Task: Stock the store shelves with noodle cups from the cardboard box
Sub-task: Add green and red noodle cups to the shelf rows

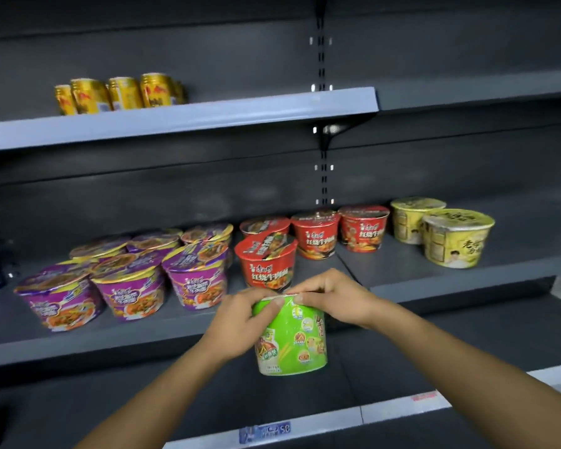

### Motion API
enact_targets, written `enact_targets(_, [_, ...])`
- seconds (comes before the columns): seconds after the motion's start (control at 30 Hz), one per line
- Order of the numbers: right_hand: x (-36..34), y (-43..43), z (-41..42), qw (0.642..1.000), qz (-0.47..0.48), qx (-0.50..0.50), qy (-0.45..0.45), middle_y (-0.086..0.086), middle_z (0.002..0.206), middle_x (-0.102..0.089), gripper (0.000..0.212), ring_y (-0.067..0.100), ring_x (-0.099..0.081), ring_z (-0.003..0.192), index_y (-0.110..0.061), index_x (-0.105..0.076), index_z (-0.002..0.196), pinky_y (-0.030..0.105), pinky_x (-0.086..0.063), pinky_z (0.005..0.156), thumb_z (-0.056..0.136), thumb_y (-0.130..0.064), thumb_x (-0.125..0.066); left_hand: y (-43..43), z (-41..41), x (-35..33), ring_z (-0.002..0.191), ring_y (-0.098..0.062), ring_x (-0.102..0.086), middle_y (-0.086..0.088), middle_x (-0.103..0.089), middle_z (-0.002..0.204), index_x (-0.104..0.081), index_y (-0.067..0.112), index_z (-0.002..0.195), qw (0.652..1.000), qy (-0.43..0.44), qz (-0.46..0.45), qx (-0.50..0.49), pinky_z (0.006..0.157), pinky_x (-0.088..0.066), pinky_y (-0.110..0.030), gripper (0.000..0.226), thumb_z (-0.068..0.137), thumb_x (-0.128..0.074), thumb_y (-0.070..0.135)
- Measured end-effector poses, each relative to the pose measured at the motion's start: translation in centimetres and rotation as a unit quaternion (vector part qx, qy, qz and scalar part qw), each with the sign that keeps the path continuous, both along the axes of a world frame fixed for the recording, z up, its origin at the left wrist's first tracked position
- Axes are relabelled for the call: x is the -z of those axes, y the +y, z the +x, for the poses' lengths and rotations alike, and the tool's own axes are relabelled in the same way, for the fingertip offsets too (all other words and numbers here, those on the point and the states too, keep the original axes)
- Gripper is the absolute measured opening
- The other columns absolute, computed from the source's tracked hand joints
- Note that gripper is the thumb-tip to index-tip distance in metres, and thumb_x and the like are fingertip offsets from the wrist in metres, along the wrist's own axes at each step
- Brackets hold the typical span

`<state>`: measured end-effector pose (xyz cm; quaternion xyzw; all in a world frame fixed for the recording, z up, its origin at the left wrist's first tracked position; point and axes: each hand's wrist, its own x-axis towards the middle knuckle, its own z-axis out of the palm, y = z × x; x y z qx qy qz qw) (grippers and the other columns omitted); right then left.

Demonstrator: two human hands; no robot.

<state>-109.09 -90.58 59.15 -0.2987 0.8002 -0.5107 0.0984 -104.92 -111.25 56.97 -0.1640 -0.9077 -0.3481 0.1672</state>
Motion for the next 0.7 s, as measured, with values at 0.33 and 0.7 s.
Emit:
enact_targets(0.33, [-4.2, 13.9, -2.3, 0.995, -0.011, 0.073, 0.066, -0.008, 0.101, -0.073, 0.021, 0.004, -0.067, 0.095, -0.025, -0.074, 0.104, 0.03, -0.054, 0.089, 0.09, -0.014, -0.063, 13.6, -5.1, -4.1, 0.087, 0.005, -0.06, 0.016, -0.068, 0.095, -0.071, 0.032, 0.102, 0.997, 0.057, -0.016, 0.042, 0.074, -0.047, -0.016, 0.04, 0.084, -0.049, 0.059])
enact_targets(0.7, [-5.3, 24.5, -3.6, 0.987, -0.028, 0.128, 0.088, -0.003, 0.103, -0.073, 0.019, 0.009, -0.067, 0.097, -0.018, -0.073, 0.105, 0.033, -0.053, 0.092, 0.089, -0.012, -0.064, 24.5, -8.3, -5.9, 0.086, 0.006, -0.061, 0.017, -0.07, 0.092, -0.073, 0.03, 0.102, 0.992, 0.089, -0.015, 0.091, 0.07, -0.046, -0.013, 0.031, 0.087, -0.054, 0.049])
